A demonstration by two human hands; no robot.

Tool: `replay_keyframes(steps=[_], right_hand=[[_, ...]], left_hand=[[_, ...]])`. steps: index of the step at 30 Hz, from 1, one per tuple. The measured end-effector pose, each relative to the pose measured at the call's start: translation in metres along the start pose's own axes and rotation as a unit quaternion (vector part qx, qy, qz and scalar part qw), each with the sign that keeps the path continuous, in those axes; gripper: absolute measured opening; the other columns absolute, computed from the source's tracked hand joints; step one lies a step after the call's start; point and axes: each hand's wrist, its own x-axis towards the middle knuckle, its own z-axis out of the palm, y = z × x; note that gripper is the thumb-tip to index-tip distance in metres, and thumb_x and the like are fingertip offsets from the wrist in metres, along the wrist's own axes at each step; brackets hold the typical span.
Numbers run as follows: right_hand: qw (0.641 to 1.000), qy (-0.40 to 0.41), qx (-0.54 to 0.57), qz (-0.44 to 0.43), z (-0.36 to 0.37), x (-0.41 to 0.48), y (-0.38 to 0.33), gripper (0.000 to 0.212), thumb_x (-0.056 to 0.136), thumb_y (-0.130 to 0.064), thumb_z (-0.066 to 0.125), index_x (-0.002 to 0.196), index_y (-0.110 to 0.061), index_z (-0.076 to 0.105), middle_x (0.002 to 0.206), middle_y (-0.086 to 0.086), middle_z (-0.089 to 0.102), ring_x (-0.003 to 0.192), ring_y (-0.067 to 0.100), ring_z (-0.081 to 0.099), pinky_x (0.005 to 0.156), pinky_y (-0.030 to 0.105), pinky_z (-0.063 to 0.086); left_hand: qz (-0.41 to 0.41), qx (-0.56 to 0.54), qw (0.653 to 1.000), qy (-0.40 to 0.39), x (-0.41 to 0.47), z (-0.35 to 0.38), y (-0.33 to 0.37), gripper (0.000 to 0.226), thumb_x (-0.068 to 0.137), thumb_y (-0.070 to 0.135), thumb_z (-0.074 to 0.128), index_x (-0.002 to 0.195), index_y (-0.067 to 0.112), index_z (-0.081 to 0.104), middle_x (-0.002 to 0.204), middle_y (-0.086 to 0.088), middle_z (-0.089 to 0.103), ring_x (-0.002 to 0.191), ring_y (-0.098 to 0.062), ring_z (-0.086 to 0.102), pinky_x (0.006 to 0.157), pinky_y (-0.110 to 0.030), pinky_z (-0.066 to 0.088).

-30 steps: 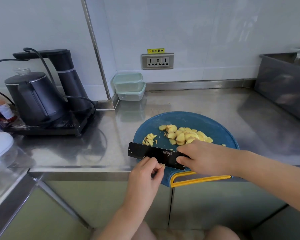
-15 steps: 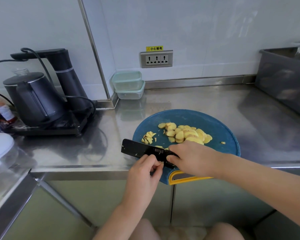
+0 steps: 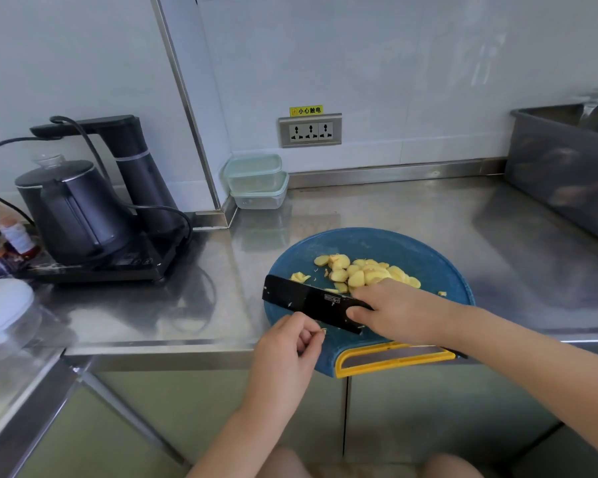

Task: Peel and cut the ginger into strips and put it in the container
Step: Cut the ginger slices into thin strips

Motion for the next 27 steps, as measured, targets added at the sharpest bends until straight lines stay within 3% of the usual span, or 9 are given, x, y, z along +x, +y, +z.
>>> replay_keyframes(steps=[2, 4, 10, 15, 17, 21, 23, 25, 27], right_hand=[[1.000, 0.001, 0.018, 0.007, -0.007, 0.000, 0.002, 0.028, 0.101, -0.036, 0.041, 0.087, -0.018, 0.057, 0.082, 0.002, 0.058, 0.069, 0.011, 0.052, 0.063, 0.027, 0.043], [0.999, 0.011, 0.049, 0.004, -0.015, 0.000, -0.001, 0.025, 0.101, -0.036, 0.041, 0.087, -0.020, 0.055, 0.079, 0.004, 0.058, 0.055, 0.010, 0.054, 0.051, 0.024, 0.046], [0.998, 0.065, 0.026, -0.004, -0.036, 0.009, -0.011, 0.029, 0.102, -0.034, 0.040, 0.092, -0.011, 0.056, 0.075, 0.002, 0.055, 0.055, 0.011, 0.051, 0.043, 0.020, 0.041], [0.997, 0.077, -0.002, 0.016, -0.045, 0.013, -0.009, 0.035, 0.101, -0.036, 0.039, 0.094, -0.007, 0.057, 0.075, 0.001, 0.053, 0.054, 0.008, 0.047, 0.042, 0.018, 0.039], [0.997, 0.073, -0.011, 0.019, -0.048, 0.010, -0.009, 0.034, 0.100, -0.039, 0.041, 0.090, -0.011, 0.056, 0.075, 0.001, 0.054, 0.051, 0.007, 0.046, 0.040, 0.016, 0.038], [0.992, 0.077, -0.100, 0.027, -0.054, 0.000, -0.009, 0.030, 0.095, -0.049, 0.046, 0.085, -0.021, 0.051, 0.079, -0.004, 0.057, 0.063, 0.009, 0.048, 0.054, 0.024, 0.038], [0.979, 0.082, -0.186, 0.025, -0.057, -0.005, -0.014, 0.030, 0.093, -0.052, 0.048, 0.089, -0.022, 0.048, 0.080, -0.005, 0.053, 0.070, 0.012, 0.049, 0.061, 0.028, 0.044], [0.964, 0.085, -0.252, 0.007, -0.060, -0.009, -0.020, 0.030, 0.093, -0.051, 0.049, 0.091, -0.021, 0.042, 0.074, -0.007, 0.044, 0.074, 0.015, 0.047, 0.064, 0.032, 0.044], [0.952, 0.089, -0.292, -0.014, -0.062, -0.012, -0.027, 0.031, 0.094, -0.049, 0.049, 0.092, -0.020, 0.037, 0.072, -0.006, 0.040, 0.076, 0.018, 0.048, 0.062, 0.032, 0.040]], left_hand=[[-0.035, -0.030, 0.999, -0.026, 0.002, -0.005, 0.002, 0.018, 0.079, 0.015, 0.075, 0.090, 0.021, 0.062, 0.068, 0.011, 0.054, 0.074, -0.002, 0.052, 0.063, -0.009, 0.041], [-0.062, -0.035, 0.996, -0.056, 0.006, -0.010, 0.003, 0.025, 0.079, 0.022, 0.076, 0.096, 0.023, 0.058, 0.071, 0.010, 0.055, 0.070, -0.002, 0.052, 0.063, -0.009, 0.040], [-0.067, 0.052, 0.994, -0.067, 0.024, -0.020, -0.004, 0.026, 0.078, 0.037, 0.074, 0.077, 0.025, 0.051, 0.060, 0.009, 0.045, 0.056, -0.006, 0.042, 0.052, -0.015, 0.032], [-0.127, 0.045, 0.989, -0.062, 0.051, -0.021, -0.011, 0.016, 0.084, 0.033, 0.069, 0.077, 0.023, 0.058, 0.066, 0.009, 0.055, 0.061, -0.004, 0.050, 0.054, -0.013, 0.036], [-0.135, 0.031, 0.990, -0.039, 0.058, -0.029, -0.010, 0.014, 0.088, 0.031, 0.064, 0.079, 0.021, 0.061, 0.068, 0.009, 0.060, 0.065, -0.004, 0.055, 0.057, -0.011, 0.040], [-0.074, 0.037, 0.993, 0.088, 0.061, -0.055, 0.002, 0.012, 0.092, 0.023, 0.057, 0.081, 0.021, 0.060, 0.070, 0.011, 0.059, 0.067, -0.001, 0.054, 0.061, -0.008, 0.039], [-0.009, 0.041, 0.994, 0.103, 0.060, -0.065, 0.013, 0.006, 0.091, 0.020, 0.057, 0.093, 0.022, 0.062, 0.082, 0.014, 0.057, 0.078, 0.002, 0.054, 0.067, -0.003, 0.037], [0.049, 0.047, 0.997, 0.043, 0.057, -0.067, 0.026, 0.021, 0.091, 0.027, 0.057, 0.111, 0.026, 0.061, 0.105, 0.017, 0.053, 0.100, 0.011, 0.048, 0.083, 0.003, 0.031], [0.090, 0.075, 0.992, -0.053, 0.052, -0.061, 0.038, 0.045, 0.090, 0.041, 0.056, 0.133, 0.038, 0.045, 0.135, 0.023, 0.031, 0.130, 0.013, 0.019, 0.103, 0.000, 0.010]])
